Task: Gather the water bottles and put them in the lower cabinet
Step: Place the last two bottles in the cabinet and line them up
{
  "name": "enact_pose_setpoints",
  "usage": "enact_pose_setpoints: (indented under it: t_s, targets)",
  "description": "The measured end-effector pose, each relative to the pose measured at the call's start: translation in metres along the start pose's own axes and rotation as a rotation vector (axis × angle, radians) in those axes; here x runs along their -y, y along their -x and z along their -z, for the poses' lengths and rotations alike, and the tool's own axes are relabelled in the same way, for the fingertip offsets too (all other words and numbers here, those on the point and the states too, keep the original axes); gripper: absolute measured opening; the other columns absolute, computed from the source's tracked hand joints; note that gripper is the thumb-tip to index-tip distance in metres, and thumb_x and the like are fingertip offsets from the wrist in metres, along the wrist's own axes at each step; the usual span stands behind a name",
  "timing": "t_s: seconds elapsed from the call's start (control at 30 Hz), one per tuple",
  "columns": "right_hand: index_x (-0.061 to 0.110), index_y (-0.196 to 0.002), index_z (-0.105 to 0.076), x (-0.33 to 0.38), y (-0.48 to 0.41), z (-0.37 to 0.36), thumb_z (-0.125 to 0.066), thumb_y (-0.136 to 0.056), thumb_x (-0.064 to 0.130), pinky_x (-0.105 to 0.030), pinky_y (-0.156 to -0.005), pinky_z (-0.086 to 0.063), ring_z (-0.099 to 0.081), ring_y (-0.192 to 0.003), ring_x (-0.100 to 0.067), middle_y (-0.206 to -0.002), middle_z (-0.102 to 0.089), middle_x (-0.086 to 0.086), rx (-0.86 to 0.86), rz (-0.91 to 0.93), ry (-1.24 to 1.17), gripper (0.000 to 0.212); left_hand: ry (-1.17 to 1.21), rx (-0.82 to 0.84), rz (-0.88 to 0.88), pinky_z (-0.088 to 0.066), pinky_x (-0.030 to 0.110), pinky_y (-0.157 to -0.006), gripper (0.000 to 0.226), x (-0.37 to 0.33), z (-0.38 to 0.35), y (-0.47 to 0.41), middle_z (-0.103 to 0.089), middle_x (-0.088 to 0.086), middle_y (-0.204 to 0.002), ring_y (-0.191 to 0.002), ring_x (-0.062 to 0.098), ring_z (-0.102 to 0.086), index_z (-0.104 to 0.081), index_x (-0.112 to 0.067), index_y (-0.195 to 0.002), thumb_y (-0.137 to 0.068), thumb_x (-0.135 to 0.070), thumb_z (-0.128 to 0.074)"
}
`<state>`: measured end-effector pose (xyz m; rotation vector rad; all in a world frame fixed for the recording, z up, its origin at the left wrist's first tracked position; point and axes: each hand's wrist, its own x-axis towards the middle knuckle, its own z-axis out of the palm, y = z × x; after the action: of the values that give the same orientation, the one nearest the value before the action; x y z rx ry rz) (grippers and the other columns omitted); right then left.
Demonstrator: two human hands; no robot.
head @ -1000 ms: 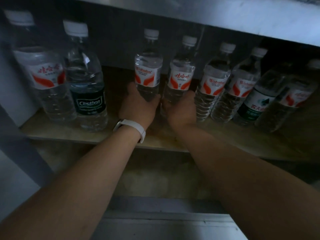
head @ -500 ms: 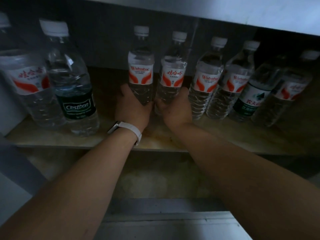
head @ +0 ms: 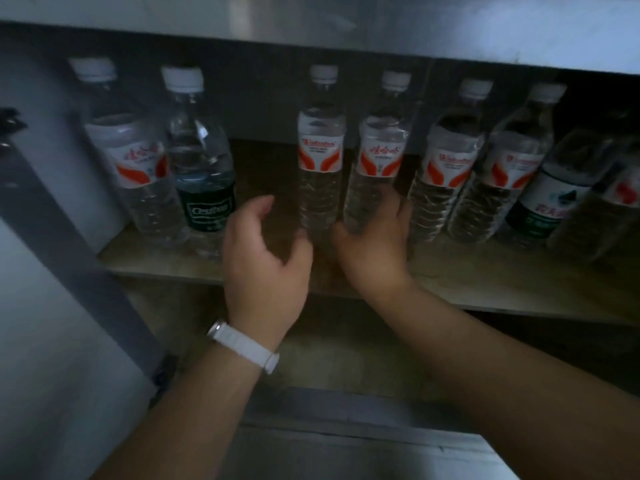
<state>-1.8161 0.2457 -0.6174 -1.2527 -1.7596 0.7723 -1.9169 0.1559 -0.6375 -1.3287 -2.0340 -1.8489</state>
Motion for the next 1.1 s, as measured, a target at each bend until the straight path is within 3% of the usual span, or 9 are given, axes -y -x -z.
enact_pose_setpoints:
  t_s: [0.07,0.17,0.37,0.47,0.6,0.67,0.73,0.87,1.1]
  targets:
    - [0.029,-0.144,-0.031,0.006,0.012,-0.005,-0.077,-0.08,0.027,-0.024,-0.101,-0.031,-0.033,-0.126,-0.006,-0.144,-0.028,0.005,0.082,0.062,-0.014,0.079,-0.014,-0.129,-0.062,-0.041,0.015,-0.096,0.043,0.014,0.017,0.002,-0.054,-0.002,-0.122,-0.115,0.009,-0.053,-0.055,-0.011,-0.128,-0.088,-0.021,-0.069]
    - [0.024,-0.147,-0.031,0.021,0.02,-0.023,-0.074,-0.083,0.023,-0.028,-0.104,-0.04,-0.04,-0.129,-0.012,-0.145,-0.033,0.002,0.222,0.098,-0.028,0.077,-0.007,-0.24,-0.058,-0.047,0.023,-0.092,0.038,0.03,0.04,-0.002,-0.055,0.004,-0.119,-0.11,0.017,-0.057,-0.052,-0.017,-0.122,-0.088,-0.019,-0.068]
    - [0.022,-0.149,-0.031,0.041,0.022,-0.059,-0.073,-0.084,0.028,-0.023,-0.099,-0.037,-0.044,-0.13,-0.014,-0.146,-0.04,0.001,0.404,0.139,-0.065,0.078,0.005,-0.345,0.211,-0.042,0.011,-0.095,0.035,0.056,0.066,-0.038,-0.05,-0.006,-0.124,-0.113,0.006,-0.052,-0.051,-0.026,-0.122,-0.092,-0.018,-0.067]
    - [0.021,-0.148,-0.031,0.05,0.021,-0.077,-0.077,-0.079,0.031,-0.032,-0.105,-0.042,-0.045,-0.129,-0.014,-0.144,-0.045,0.001,0.414,0.136,-0.095,0.082,0.068,-0.346,0.301,-0.043,0.004,-0.088,0.033,0.066,0.067,-0.058,-0.055,-0.003,-0.127,-0.107,0.004,-0.056,-0.051,-0.03,-0.12,-0.093,-0.018,-0.066]
    - [0.02,-0.138,-0.039,0.06,0.019,-0.093,-0.082,-0.076,0.028,-0.008,-0.075,-0.04,-0.05,-0.095,0.004,-0.119,-0.054,0.012,0.453,0.087,-0.159,0.076,-0.009,-0.348,0.335,-0.051,0.034,-0.098,0.052,0.078,0.063,-0.071,-0.06,0.003,-0.132,-0.118,0.017,-0.059,-0.055,-0.016,-0.133,-0.087,-0.034,-0.07]
    - [0.025,-0.123,-0.044,0.063,0.015,-0.099,-0.084,-0.076,0.022,-0.004,-0.063,-0.038,-0.049,-0.08,0.011,-0.099,-0.051,0.022,0.489,0.069,-0.183,0.063,-0.074,-0.356,0.366,-0.046,0.03,-0.093,0.061,0.079,0.061,-0.076,-0.057,0.005,-0.137,-0.122,0.021,-0.057,-0.052,-0.017,-0.138,-0.086,-0.038,-0.074]
    - [0.03,-0.113,-0.046,0.066,0.012,-0.106,-0.085,-0.074,0.02,-0.008,-0.065,-0.044,-0.056,-0.084,0.006,-0.097,-0.055,0.02,0.49,0.08,-0.189,0.056,-0.099,-0.352,0.401,-0.04,0.027,-0.091,0.066,0.08,0.061,-0.081,-0.055,0.004,-0.142,-0.127,0.022,-0.055,-0.049,-0.019,-0.141,-0.085,-0.041,-0.075]
    - [0.019,-0.133,-0.043,0.069,0.014,-0.111,-0.087,-0.07,0.025,-0.024,-0.081,-0.048,-0.058,-0.107,-0.009,-0.121,-0.061,0.006,0.441,0.067,-0.167,0.077,-0.11,-0.351,0.436,-0.043,0.031,-0.09,0.065,0.09,0.06,-0.088,-0.061,0.001,-0.138,-0.125,0.025,-0.059,-0.049,-0.023,-0.138,-0.083,-0.047,-0.076]
    - [0.022,-0.126,-0.043,0.067,0.006,-0.114,-0.084,-0.074,0.028,-0.032,-0.089,-0.051,-0.058,-0.113,-0.014,-0.126,-0.06,0.002,0.282,0.077,-0.066,0.066,-0.157,-0.246,0.382,-0.027,0.018,-0.093,0.06,0.104,0.056,-0.098,-0.054,0.006,-0.142,-0.127,0.026,-0.049,-0.05,-0.021,-0.139,-0.087,-0.043,-0.071]
